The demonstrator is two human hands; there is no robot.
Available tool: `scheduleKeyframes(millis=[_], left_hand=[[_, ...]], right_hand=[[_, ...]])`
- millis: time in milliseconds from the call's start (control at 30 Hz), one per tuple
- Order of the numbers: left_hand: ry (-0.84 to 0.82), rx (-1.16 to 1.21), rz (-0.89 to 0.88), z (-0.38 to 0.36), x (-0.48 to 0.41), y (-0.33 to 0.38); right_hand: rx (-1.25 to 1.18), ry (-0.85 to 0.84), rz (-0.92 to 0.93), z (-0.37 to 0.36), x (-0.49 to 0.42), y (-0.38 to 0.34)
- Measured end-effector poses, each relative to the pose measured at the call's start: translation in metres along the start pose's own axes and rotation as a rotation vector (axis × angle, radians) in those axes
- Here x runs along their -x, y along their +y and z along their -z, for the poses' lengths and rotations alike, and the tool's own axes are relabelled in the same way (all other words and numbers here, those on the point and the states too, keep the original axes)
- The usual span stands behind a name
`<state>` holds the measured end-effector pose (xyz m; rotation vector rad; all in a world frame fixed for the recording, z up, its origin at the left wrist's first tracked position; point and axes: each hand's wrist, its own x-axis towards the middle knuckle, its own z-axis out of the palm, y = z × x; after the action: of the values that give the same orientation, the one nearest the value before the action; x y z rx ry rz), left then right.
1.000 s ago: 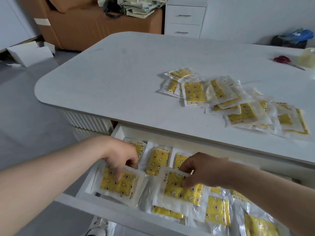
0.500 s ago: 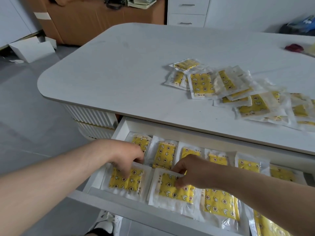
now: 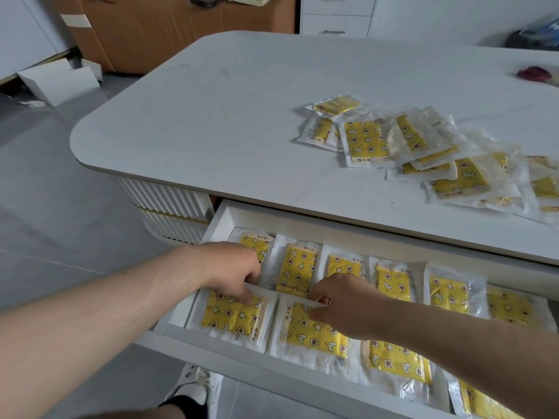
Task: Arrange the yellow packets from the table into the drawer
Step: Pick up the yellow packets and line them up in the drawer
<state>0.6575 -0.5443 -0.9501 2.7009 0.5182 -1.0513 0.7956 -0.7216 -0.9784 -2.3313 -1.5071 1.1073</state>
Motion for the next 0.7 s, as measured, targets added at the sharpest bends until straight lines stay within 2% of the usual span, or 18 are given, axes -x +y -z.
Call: scheduleKeyframes(millis=[233, 333, 433, 533, 700], left_hand=[[0.002, -0.025, 0.012, -0.002, -0.002, 0.002], [0.020, 0.007, -0.011, -0.001, 0.001, -0.002], [0.004, -0.012, -0.060, 0.003, 0.005, -0.010], [-0.027, -0.024, -0.065, 0.002, 0.005, -0.013], [-0.012, -0.050, -0.077, -0.004, 0.002, -0.012]], right_hand=[[0.066, 0.014, 0.051, 0.000, 0.002, -0.001], [0.336, -0.001, 0.223, 0.010, 0.009, 0.006], [0.562, -0.096, 0.451, 0.017, 0.019, 0.011], [0.598, -0.133, 0.520, 0.016, 0.023, 0.013], [0.613, -0.113, 0.531, 0.011, 0.021, 0.014]])
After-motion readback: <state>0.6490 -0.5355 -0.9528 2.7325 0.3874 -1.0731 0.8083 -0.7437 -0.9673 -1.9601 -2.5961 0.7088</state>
